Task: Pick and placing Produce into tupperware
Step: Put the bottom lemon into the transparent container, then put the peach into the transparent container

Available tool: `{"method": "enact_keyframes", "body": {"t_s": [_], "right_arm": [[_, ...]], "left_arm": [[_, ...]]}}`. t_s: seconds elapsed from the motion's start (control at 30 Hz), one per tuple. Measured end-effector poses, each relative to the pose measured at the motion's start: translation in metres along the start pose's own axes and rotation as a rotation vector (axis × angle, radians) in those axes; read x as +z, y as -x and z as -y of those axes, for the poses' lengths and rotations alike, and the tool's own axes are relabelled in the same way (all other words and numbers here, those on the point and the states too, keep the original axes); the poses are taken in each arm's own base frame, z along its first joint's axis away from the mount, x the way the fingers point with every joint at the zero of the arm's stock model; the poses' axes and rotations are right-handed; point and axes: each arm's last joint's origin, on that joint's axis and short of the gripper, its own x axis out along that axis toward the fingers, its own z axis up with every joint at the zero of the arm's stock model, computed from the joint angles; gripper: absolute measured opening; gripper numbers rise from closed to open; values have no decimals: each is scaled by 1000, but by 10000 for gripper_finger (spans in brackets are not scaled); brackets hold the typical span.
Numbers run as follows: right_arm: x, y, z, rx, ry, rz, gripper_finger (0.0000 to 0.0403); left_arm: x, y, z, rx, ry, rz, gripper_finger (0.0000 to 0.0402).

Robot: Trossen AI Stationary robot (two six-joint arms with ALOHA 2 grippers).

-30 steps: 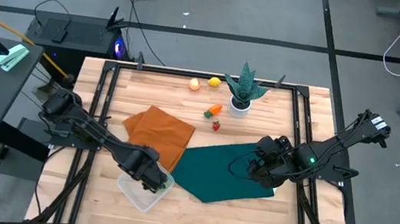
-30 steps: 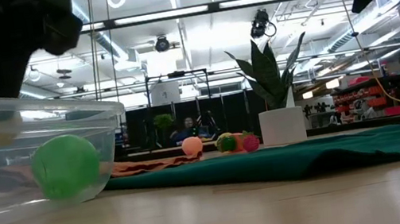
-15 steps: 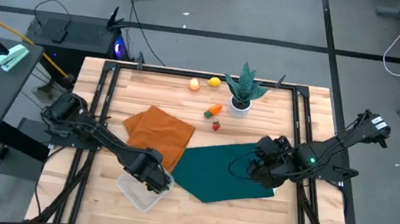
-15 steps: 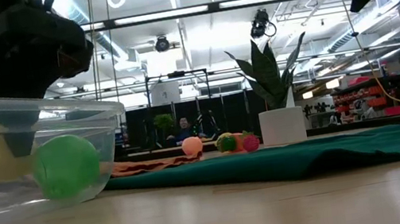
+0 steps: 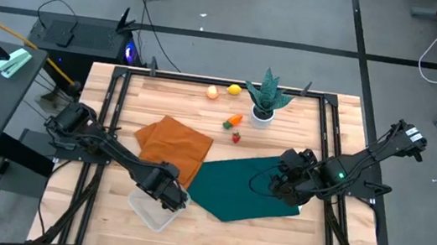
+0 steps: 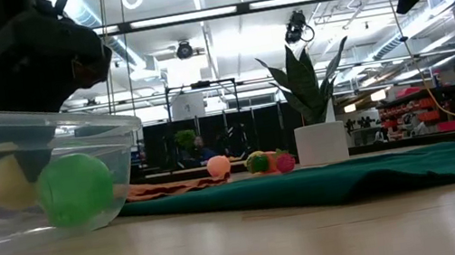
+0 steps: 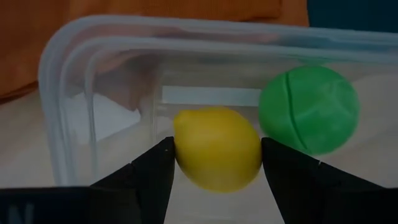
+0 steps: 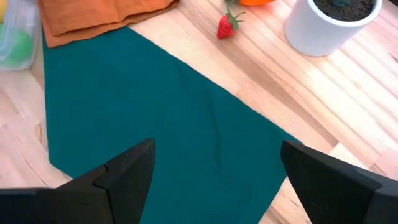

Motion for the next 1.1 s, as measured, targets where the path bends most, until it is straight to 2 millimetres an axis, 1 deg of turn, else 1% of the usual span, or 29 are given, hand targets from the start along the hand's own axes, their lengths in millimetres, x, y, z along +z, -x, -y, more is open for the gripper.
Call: {"method": "enact_keyframes", "body": {"t_s": [0.43, 0.67, 0.73, 0.8, 1.0, 1.1], "right_arm": [[0, 0, 0, 2, -1, 0, 313], [0, 0, 0, 1, 0, 0, 313], [0, 0, 0, 3, -1, -6, 313], [0, 0, 0, 5, -1, -15, 313], [0, 0, 0, 6, -1, -18, 313], [0, 0, 0, 7, 0, -18, 313]], "left_arm": [[1, 0, 0, 2, 0, 25, 264], [1, 3, -1, -8, 5, 26, 268], [1, 9, 0, -32, 8, 30, 268], [3, 20, 1, -68, 11, 43, 267], [8, 60, 2, -153, 29, 150, 262], [14, 80, -2, -150, 42, 226, 257]]}}
